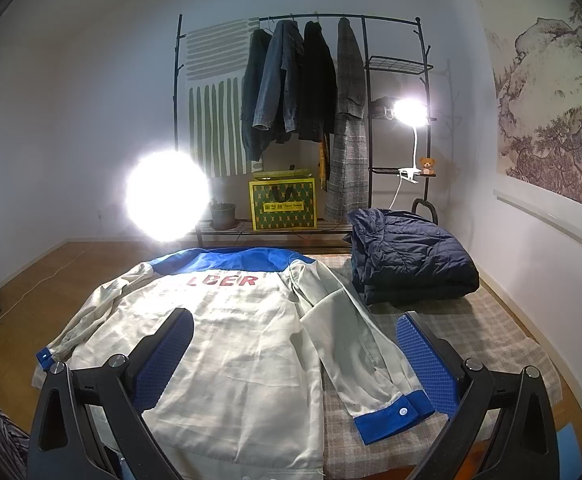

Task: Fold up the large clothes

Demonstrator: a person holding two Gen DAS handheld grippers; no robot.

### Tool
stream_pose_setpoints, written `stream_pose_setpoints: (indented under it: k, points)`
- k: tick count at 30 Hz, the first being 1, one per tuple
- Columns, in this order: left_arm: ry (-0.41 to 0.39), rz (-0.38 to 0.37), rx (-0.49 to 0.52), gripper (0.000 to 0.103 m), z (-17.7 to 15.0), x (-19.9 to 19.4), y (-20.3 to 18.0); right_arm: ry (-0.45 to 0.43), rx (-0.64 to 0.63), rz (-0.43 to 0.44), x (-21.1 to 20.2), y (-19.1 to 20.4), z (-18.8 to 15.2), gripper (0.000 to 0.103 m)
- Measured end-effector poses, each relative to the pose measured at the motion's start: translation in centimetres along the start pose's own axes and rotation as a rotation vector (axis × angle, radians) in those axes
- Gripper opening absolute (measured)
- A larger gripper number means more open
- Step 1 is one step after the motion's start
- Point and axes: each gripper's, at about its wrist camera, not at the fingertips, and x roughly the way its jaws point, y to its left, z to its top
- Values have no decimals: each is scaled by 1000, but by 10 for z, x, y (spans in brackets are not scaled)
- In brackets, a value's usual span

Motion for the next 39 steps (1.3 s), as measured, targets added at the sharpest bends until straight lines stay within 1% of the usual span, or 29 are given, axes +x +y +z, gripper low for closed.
stream_pose_setpoints:
  k: [39]
  points:
    - [-4,1,4,103,-3,-1,-2,1,2,3,2,4,1,103]
